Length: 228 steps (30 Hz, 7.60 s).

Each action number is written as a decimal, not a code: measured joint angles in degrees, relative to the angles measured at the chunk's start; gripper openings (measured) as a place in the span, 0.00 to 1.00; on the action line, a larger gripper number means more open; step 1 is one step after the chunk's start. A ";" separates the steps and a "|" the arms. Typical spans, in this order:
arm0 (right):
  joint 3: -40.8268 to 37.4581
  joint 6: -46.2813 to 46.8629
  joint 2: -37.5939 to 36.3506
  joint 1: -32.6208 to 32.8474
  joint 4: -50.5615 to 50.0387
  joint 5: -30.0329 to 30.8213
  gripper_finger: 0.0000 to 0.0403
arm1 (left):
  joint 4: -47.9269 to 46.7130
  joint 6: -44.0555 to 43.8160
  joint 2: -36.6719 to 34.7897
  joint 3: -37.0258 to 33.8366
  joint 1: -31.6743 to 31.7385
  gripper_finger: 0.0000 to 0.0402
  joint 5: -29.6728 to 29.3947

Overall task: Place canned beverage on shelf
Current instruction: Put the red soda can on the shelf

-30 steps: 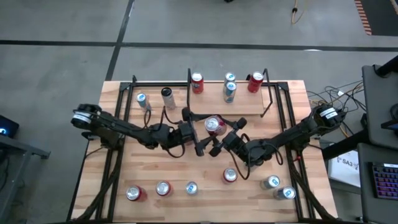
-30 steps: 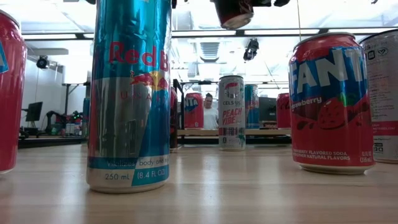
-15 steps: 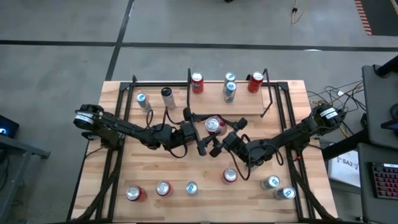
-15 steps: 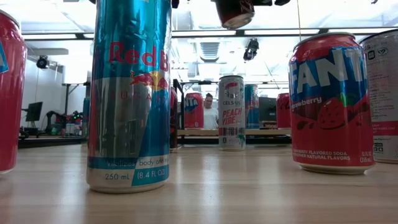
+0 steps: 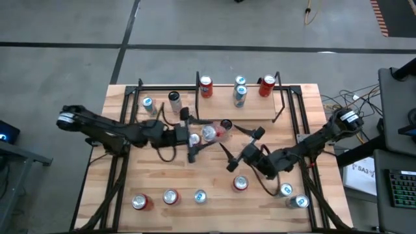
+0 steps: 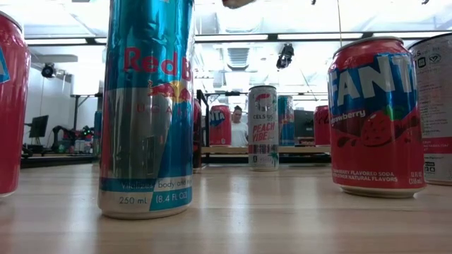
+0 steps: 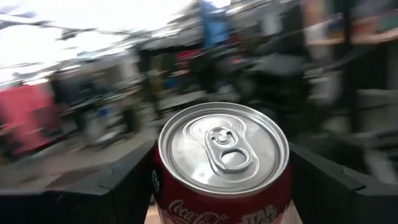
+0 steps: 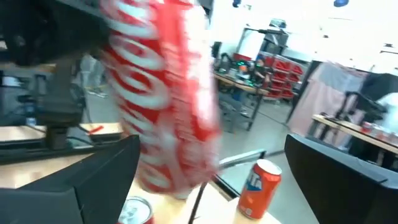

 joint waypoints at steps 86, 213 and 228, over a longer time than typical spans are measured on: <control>17.05 29.76 -3.26 -2.10 -53.08 -19.32 0.70 | -22.21 4.03 11.79 17.95 2.20 0.84 16.07; -19.54 83.36 -3.57 -33.55 -47.69 -0.04 0.85 | -14.30 8.72 -43.13 -22.61 1.79 0.88 0.01; -19.54 76.79 -12.71 -33.60 -47.84 -0.47 0.86 | -14.50 8.79 -42.96 -22.61 1.79 0.88 -0.01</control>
